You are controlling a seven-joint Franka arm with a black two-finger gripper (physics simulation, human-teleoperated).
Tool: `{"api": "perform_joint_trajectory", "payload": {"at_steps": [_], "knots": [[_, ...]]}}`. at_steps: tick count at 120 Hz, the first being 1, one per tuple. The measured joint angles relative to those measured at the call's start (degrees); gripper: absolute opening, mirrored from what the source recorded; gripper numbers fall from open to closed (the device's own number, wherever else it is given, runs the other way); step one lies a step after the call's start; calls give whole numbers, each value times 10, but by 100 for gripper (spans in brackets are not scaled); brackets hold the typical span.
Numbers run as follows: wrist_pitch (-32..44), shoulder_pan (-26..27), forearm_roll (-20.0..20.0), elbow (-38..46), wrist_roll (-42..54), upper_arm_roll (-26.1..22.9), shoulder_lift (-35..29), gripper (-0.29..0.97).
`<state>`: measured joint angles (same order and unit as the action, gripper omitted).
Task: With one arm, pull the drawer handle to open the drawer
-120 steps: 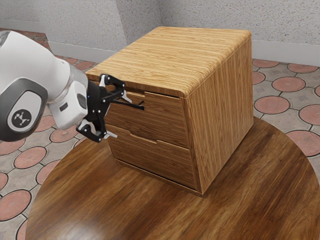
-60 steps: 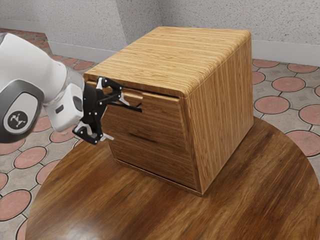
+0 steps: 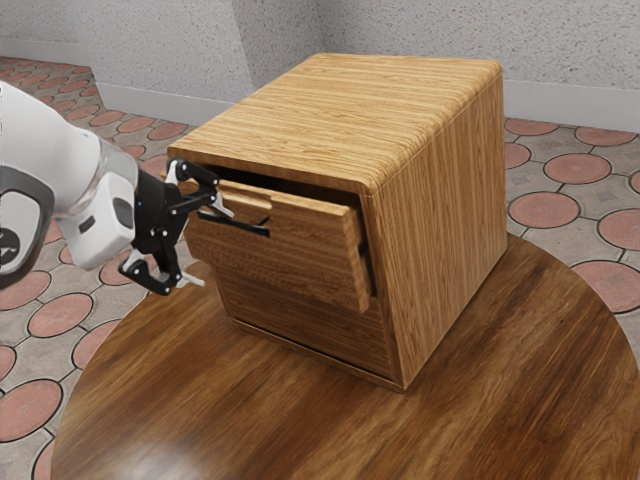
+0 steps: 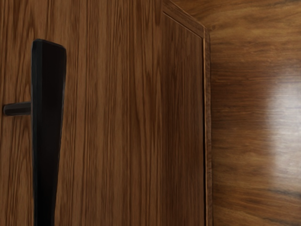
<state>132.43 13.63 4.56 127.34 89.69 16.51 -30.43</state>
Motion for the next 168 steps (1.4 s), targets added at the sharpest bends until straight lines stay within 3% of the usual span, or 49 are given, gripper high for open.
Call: {"api": "perform_joint_trajectory", "payload": {"at_steps": [73,168], "knots": [[-17,1,0,50,5,-1,-57,69],[-85,0,8,106,6,0,-183,64]]}}
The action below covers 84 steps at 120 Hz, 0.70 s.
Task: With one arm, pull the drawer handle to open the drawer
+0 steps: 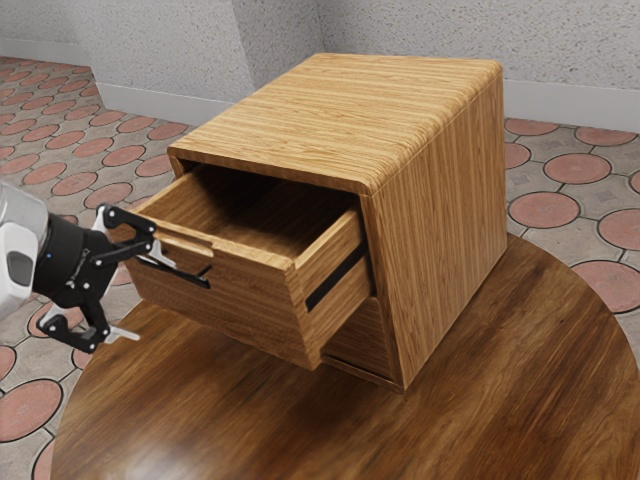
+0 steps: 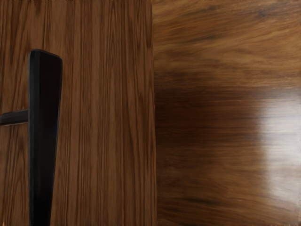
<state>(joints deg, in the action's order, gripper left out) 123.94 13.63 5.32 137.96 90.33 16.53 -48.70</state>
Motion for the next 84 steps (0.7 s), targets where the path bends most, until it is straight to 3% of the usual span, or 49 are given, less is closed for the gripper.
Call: {"api": "perform_joint_trajectory", "payload": {"at_steps": [17,31,38,66,74,84], "knots": [[-17,1,6,7,0,2,-18,62],[-30,0,6,13,0,3,-37,49],[-37,-1,8,16,0,3,-43,63],[-76,-4,17,9,-1,2,-69,68],[-118,-32,17,-45,-1,-21,-69,68],[-236,-54,5,-237,-12,-66,-20,68]]}}
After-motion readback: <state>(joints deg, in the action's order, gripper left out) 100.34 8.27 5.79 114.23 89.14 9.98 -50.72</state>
